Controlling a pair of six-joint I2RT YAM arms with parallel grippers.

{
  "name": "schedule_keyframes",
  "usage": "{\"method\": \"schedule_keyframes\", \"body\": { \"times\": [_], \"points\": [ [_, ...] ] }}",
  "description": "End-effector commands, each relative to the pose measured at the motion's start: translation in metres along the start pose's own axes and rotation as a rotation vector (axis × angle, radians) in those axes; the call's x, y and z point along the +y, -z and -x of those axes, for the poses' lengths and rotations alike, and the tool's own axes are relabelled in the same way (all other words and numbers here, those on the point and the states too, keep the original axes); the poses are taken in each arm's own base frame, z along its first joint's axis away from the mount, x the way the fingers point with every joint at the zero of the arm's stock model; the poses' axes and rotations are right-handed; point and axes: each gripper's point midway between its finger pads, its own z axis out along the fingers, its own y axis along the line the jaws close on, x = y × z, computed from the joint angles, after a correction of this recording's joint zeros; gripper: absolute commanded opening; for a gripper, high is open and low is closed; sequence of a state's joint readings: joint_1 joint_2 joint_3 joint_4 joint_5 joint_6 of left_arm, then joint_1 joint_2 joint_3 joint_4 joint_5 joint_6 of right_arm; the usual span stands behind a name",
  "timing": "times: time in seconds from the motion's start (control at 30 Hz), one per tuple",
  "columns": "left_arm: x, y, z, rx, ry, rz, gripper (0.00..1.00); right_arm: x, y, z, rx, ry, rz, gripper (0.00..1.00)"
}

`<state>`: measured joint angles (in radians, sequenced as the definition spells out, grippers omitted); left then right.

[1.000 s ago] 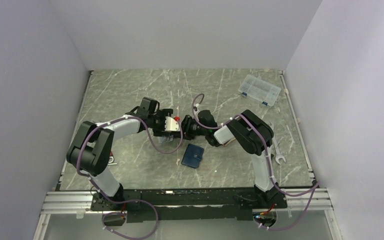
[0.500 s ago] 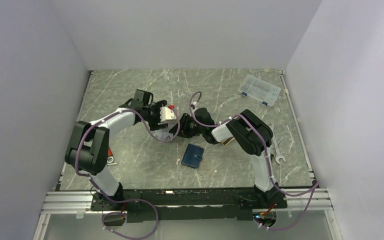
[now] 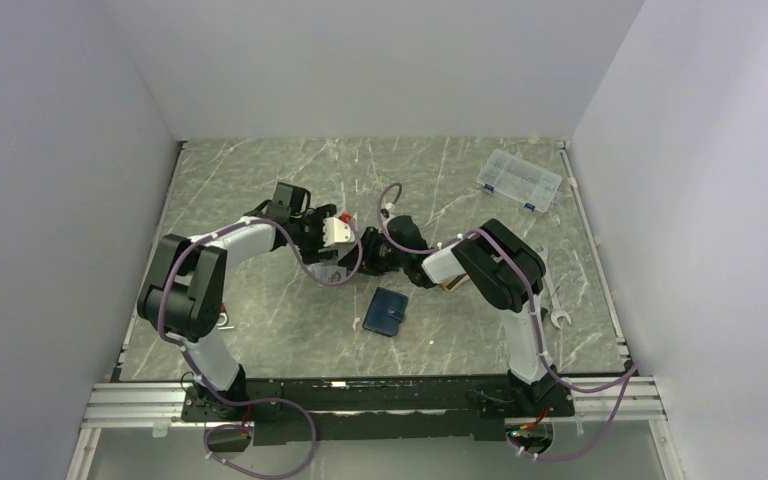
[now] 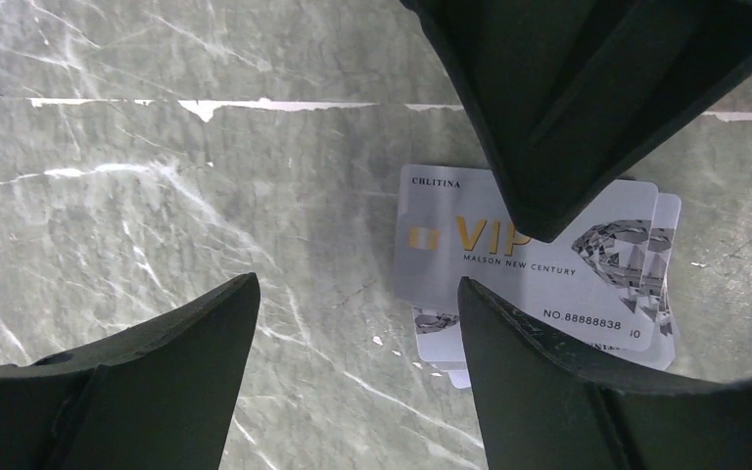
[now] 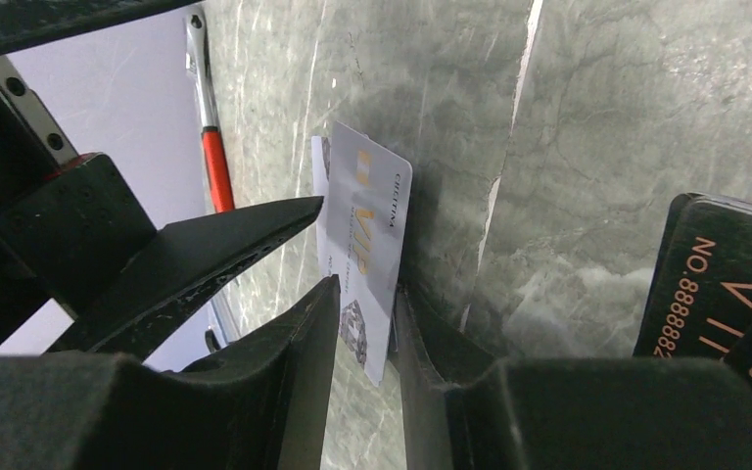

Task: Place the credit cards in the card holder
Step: Pick up the credit card from the storage box.

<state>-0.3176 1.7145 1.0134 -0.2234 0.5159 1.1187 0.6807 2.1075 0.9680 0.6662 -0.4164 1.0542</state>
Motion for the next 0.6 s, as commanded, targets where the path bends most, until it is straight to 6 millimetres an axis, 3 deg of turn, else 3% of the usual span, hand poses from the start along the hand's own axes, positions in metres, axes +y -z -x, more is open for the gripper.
{"method": "schedule_keyframes", "body": {
  "times": [0.0,0.3,0.57],
  "points": [
    [0.001,-0.004,0.0,0.004,-0.047,0.004,0.8,-0.045,0.006,-0.014,0.008,-0.009,-0.164,0.32],
    [-0.001,0.005,0.002,0.01,-0.068,0.028,0.8,-0.049,0.007,-0.017,0.013,-0.017,-0.176,0.33],
    [-0.017,-0.008,-0.004,0.042,-0.104,-0.012,0.8,-0.05,0.009,-0.018,0.014,-0.021,-0.181,0.35]
  ]
}}
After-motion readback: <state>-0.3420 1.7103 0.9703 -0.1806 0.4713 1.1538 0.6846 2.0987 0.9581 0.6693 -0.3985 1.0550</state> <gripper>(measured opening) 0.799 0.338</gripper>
